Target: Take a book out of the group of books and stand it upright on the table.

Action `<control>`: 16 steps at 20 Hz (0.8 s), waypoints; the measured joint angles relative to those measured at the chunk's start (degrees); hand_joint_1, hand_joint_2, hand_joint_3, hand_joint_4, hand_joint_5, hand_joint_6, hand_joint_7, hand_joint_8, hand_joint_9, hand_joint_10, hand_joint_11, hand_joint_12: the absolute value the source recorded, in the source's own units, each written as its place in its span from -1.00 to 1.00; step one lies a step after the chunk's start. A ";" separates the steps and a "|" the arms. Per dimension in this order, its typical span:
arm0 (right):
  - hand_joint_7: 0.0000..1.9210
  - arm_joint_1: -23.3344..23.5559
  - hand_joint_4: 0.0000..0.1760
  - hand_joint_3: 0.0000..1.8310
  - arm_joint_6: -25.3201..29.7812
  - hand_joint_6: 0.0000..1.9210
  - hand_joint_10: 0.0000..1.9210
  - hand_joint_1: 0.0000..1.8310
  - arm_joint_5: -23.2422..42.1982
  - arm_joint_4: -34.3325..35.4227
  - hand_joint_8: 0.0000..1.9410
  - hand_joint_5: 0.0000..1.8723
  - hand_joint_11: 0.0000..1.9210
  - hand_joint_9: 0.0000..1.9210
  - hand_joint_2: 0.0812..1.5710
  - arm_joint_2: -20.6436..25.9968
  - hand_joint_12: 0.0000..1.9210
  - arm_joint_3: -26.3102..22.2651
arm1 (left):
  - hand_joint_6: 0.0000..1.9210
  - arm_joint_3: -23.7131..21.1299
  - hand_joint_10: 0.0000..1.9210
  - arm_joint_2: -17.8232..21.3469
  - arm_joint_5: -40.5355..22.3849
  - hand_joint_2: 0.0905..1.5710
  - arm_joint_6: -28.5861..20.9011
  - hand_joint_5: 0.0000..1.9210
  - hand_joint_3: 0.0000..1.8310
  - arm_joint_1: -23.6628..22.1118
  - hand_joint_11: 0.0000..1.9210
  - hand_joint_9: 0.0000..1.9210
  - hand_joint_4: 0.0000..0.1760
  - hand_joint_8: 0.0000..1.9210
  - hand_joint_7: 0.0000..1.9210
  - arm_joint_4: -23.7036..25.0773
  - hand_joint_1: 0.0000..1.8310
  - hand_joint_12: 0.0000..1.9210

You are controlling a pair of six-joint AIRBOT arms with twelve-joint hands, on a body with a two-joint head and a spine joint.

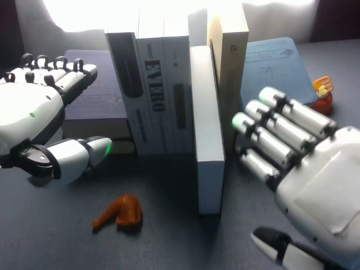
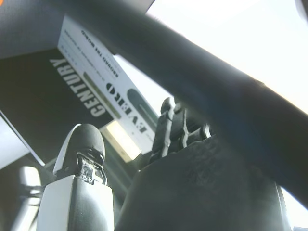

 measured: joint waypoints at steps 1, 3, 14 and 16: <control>-0.96 0.74 -1.00 -1.00 0.00 -0.33 -1.00 -0.79 0.11 -0.02 -0.99 -0.86 -1.00 -1.00 0.50 0.07 -1.00 0.00 | -1.00 -0.13 -0.99 0.00 0.04 0.63 0.00 -0.93 -1.00 -0.02 -0.99 -0.95 -1.00 -0.99 -0.92 0.02 -0.59 -1.00; -1.00 1.84 -1.00 -1.00 0.13 -0.76 -1.00 -0.78 0.13 -0.07 -1.00 -1.00 -1.00 -1.00 0.50 0.04 -1.00 0.02 | -0.99 -0.13 -0.99 0.00 0.24 0.61 0.00 -0.91 -1.00 -0.02 -1.00 -0.94 -1.00 -0.99 -0.92 0.00 -0.52 -0.99; -1.00 9.03 -1.00 -1.00 15.54 -1.00 -1.00 -0.77 -10.29 -5.81 -1.00 -1.00 -1.00 -1.00 0.49 2.75 -1.00 6.43 | -1.00 -0.85 -1.00 0.00 0.48 0.60 0.46 -0.90 -1.00 0.00 -1.00 -0.96 -1.00 -1.00 -0.92 0.02 -0.51 -1.00; -0.99 10.03 -1.00 -1.00 17.57 -1.00 -1.00 -0.73 -14.40 -5.81 -1.00 -1.00 -1.00 -1.00 0.47 3.15 -1.00 7.87 | -1.00 -0.85 -1.00 0.00 0.55 0.61 0.48 -0.94 -1.00 0.20 -1.00 -0.97 -1.00 -1.00 -0.93 0.02 -0.54 -1.00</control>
